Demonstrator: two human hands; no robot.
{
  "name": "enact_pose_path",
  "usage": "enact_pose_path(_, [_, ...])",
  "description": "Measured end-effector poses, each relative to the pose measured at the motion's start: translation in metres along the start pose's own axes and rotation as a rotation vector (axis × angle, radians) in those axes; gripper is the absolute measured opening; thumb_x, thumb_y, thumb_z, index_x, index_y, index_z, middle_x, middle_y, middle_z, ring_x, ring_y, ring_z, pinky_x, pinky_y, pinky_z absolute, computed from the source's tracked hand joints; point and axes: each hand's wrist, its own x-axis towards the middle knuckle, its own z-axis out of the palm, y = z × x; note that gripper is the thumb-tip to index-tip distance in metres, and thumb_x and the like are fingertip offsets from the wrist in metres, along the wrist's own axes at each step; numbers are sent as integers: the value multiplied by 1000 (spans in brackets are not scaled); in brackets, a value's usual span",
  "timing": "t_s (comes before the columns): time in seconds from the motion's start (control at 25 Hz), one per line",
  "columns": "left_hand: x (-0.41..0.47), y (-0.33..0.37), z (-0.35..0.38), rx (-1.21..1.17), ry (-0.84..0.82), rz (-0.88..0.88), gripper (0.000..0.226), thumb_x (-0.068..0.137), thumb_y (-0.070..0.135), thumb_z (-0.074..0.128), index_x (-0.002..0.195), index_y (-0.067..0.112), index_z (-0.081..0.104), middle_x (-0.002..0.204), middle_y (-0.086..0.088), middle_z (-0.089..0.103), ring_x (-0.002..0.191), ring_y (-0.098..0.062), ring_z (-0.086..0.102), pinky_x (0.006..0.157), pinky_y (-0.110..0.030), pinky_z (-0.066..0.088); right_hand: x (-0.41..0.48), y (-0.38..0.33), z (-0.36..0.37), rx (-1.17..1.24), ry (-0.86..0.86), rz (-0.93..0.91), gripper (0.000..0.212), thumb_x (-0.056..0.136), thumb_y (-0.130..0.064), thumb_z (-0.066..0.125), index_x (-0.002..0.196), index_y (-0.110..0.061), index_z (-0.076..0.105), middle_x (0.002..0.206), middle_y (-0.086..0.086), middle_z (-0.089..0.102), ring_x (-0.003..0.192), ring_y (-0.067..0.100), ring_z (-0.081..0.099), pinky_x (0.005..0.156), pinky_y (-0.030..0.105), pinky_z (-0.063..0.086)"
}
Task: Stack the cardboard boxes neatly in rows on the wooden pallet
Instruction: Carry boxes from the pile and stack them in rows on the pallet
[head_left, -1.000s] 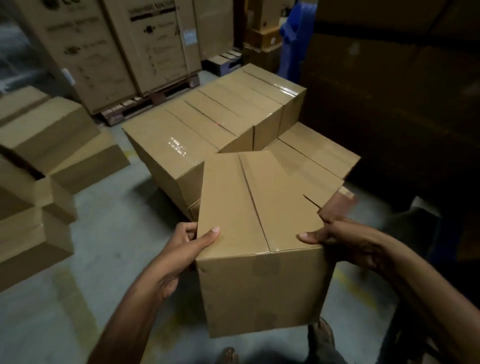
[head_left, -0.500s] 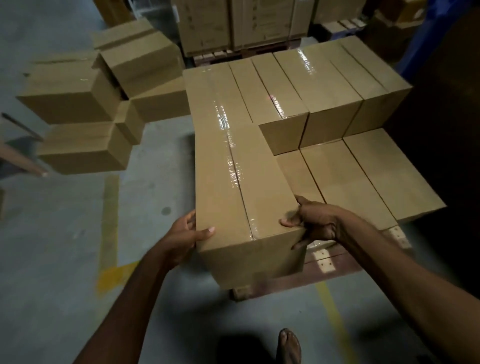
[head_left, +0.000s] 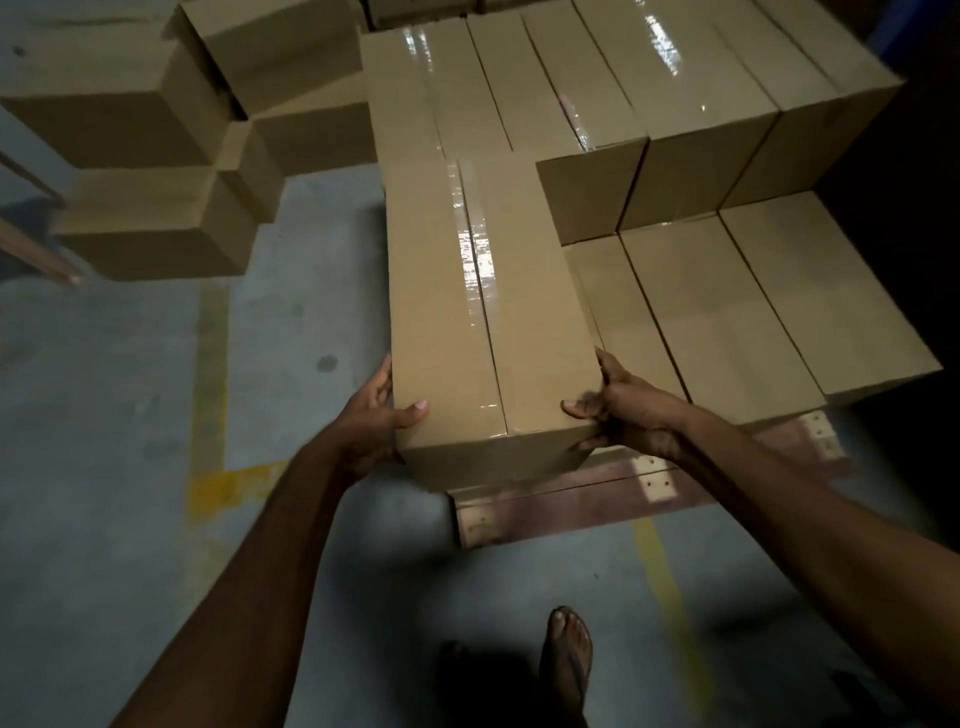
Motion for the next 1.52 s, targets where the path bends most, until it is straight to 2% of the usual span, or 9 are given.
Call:
enact_pose_path(0.08, [6,-13,2,2,-10,9,92,93,3,69,160,42,20,154,7,44,133,-27,50,86,-57,57,8,10,-5,-14,-8,1,90,90,9,67,152,-46,33,133,-4,55,122,33,61,81,54,62])
enact_pose_path(0.28, [12,-26,18,-4,-8,70,90,97,0,63,162,38,14,154,8,41,133,-25,49,98,-61,51,22,23,-22,-17,-23,-31,87,89,8,67,151,-45,37,138,-1,53,124,37,57,99,68,49])
enact_pose_path(0.52, [21,-56,28,23,62,96,95,96,3,65,163,37,8,144,20,40,133,-15,46,112,-58,43,40,40,-33,-48,-36,-128,87,86,7,71,146,-49,41,136,-1,63,118,36,64,94,73,49])
enact_pose_path(0.6, [25,-65,29,-6,79,88,93,97,1,64,162,39,9,135,26,46,125,-11,52,110,-54,45,48,47,-37,-42,-61,-146,88,87,7,70,143,-54,43,135,-4,65,120,33,64,95,68,51])
enact_pose_path(0.8, [39,-80,24,5,71,85,93,97,4,65,161,43,9,144,22,47,114,2,55,94,-43,58,64,60,-38,-6,-55,-144,92,87,10,68,147,-53,39,135,-6,65,122,25,64,95,42,58])
enact_pose_path(0.92, [45,-85,25,6,83,59,90,99,3,62,161,41,10,130,30,45,101,12,50,82,-27,55,76,66,-37,-3,-52,-125,95,86,9,70,149,-54,37,134,-5,66,122,27,64,99,44,56])
enact_pose_path(1.12, [58,-88,15,16,105,58,90,98,5,64,160,44,12,150,19,40,112,6,50,105,-41,48,88,65,-34,-41,-60,-138,94,87,6,72,148,-57,37,133,-6,67,120,27,66,102,48,53])
enact_pose_path(1.4, [57,-93,11,31,106,73,91,97,10,67,159,51,14,145,25,47,127,-5,52,106,-47,50,88,70,-36,-41,-58,-164,91,87,4,70,146,-58,38,134,-8,67,122,24,65,105,49,52])
enact_pose_path(1.52, [57,-93,10,40,94,81,89,97,8,66,157,50,15,138,33,51,120,3,56,97,-36,56,89,69,-38,-37,-58,-173,90,87,6,70,147,-55,40,134,-7,67,123,25,65,104,51,52])
